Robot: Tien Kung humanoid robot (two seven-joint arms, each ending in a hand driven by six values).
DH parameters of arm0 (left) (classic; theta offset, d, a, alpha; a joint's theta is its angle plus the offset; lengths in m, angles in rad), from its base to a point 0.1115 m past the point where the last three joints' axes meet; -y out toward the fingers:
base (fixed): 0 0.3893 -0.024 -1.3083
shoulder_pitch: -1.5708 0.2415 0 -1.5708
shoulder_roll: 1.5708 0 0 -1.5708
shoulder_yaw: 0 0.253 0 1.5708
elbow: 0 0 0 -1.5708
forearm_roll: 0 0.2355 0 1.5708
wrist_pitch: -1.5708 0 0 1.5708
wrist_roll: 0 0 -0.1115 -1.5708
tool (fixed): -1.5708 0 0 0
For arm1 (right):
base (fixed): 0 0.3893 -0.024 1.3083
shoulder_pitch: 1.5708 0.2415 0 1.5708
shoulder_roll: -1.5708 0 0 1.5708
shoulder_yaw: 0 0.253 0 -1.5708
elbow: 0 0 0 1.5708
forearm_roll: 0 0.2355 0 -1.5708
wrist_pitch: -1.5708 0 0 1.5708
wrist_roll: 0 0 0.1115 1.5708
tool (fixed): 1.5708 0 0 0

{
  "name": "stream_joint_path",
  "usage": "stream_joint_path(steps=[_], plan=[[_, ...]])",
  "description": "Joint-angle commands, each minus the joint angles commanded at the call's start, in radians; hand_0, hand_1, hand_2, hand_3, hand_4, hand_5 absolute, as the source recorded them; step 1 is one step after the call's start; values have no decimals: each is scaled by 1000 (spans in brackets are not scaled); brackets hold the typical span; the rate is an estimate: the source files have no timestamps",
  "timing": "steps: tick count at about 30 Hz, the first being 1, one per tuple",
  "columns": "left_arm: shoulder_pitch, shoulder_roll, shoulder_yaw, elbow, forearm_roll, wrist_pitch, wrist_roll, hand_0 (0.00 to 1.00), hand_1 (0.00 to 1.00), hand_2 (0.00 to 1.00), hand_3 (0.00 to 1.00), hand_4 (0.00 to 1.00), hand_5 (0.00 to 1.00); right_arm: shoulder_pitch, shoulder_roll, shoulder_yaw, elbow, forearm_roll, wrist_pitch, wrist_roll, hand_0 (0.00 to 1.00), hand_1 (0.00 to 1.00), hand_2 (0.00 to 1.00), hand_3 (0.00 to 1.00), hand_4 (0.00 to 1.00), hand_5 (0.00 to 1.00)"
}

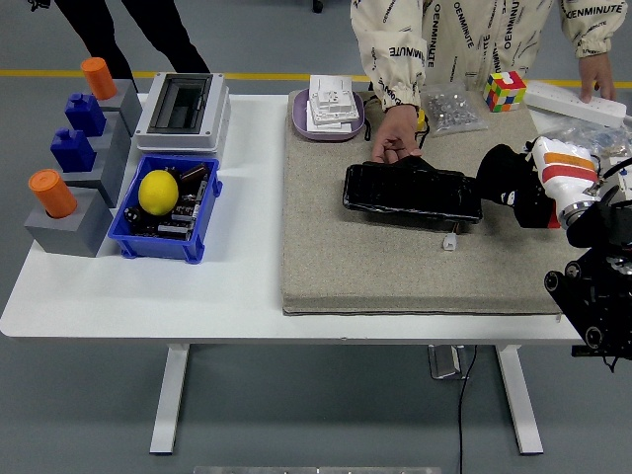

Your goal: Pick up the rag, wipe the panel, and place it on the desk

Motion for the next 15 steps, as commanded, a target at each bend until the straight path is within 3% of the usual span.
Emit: stream_joint_path(steps=[15], plan=[[4,7,14,0,-1,-1,-2,649,695,738,565,597,474,-13,29,-43,58,15,2,-21,273,356,420,431,998,141]])
